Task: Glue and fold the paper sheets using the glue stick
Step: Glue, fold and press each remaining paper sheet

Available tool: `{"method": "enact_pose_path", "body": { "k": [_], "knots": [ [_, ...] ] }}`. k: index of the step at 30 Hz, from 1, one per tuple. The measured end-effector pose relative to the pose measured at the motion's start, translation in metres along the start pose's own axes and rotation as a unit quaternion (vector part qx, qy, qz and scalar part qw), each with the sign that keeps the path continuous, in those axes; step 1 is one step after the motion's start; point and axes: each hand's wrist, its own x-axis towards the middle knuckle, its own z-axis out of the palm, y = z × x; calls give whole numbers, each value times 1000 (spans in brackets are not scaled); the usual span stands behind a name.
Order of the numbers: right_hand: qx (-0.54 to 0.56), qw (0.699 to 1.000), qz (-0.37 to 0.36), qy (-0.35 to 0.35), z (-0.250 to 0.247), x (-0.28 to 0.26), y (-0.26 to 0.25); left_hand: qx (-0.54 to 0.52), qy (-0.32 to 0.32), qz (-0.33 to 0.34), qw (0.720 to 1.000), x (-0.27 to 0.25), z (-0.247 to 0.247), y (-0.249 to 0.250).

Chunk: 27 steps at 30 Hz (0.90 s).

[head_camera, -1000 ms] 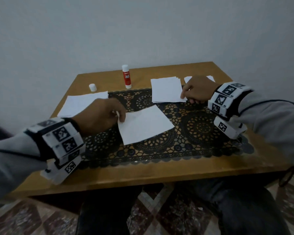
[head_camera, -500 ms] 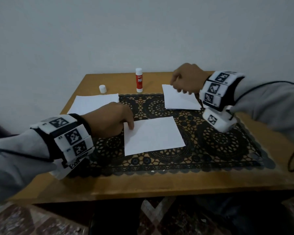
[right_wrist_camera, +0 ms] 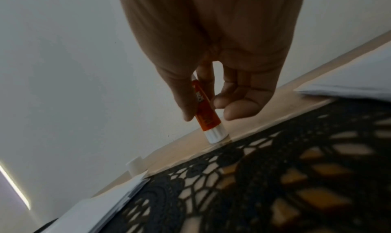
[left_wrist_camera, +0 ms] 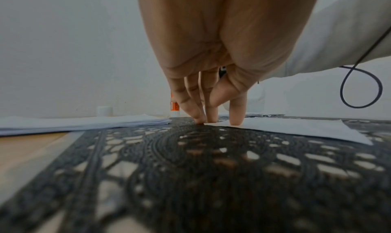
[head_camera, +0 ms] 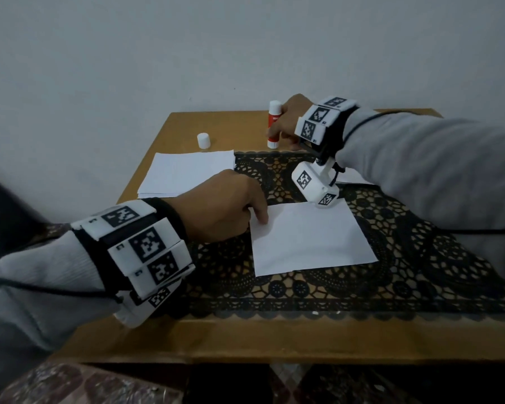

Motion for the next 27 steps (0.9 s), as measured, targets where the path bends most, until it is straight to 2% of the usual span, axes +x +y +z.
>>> {"method": "enact_pose_path", "body": {
  "k": [3, 8, 14, 18, 20, 22, 24, 27],
  "knots": [
    [5, 1000, 1, 8, -1, -9, -5, -1, -2, 2, 1000, 0, 0, 0],
    [15, 997, -56, 43, -17, -97, -25, 1, -13, 3, 1000, -2, -1, -1],
    [-74, 991, -111, -28, -40, -146, -3, 27, -35, -36, 998, -9, -8, 18],
    [-59, 985, -138, -88, -51, -169, 7, 33, -34, -40, 998, -14, -9, 40],
    [-41, 983, -156, -83, -49, -178, 8, 57, -84, -6, 995, -17, -6, 54],
    [-25, 980, -180, -76, -43, -185, 6, 102, -167, 24, 980, -22, 4, 69],
    [-26, 976, -203, -82, -35, -188, 1, 146, -229, 22, 962, -26, 18, 78],
    [-25, 973, -219, -67, -20, -185, -7, 163, -243, 9, 956, -26, 28, 79]
  ]
}}
